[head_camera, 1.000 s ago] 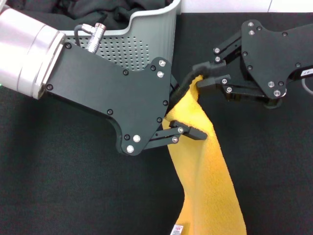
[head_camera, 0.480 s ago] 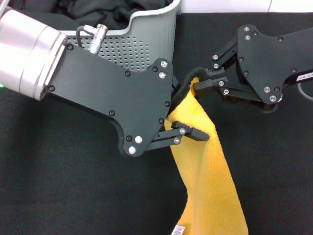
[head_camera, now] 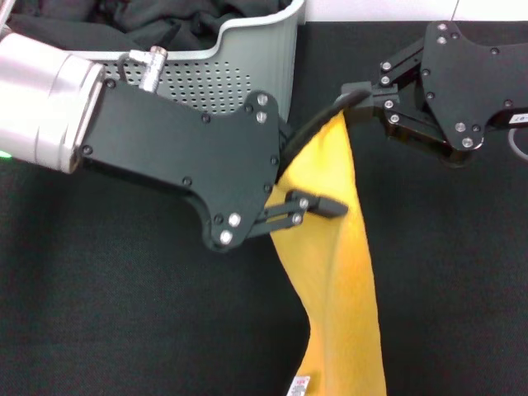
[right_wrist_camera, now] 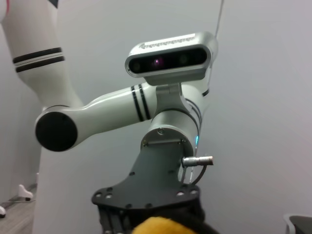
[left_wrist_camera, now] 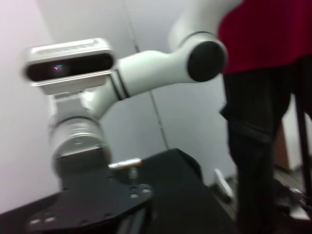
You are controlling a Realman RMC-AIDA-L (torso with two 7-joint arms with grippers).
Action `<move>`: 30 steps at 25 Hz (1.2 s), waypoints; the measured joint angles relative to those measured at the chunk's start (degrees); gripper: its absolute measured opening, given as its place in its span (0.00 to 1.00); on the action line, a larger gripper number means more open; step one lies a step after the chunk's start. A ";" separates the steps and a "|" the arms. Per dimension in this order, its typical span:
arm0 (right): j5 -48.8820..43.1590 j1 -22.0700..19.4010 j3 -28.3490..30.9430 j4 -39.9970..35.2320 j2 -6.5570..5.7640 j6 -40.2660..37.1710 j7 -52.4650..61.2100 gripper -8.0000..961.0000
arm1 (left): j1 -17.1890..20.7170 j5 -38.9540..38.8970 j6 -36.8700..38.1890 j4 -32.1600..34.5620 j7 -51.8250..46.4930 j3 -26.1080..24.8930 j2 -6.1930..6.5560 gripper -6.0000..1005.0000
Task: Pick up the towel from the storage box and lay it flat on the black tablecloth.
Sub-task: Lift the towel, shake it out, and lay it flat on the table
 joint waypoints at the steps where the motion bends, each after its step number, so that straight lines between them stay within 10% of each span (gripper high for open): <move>1: 0.18 -0.21 0.13 -0.05 0.02 -0.02 0.14 0.02 | 0.35 -0.22 -0.80 -0.56 0.18 0.05 -0.04 0.02; 30: 0.90 -2.49 13.06 -19.47 1.29 -3.82 11.11 0.02 | 4.25 -12.81 -19.46 -21.00 16.96 7.32 -0.37 0.04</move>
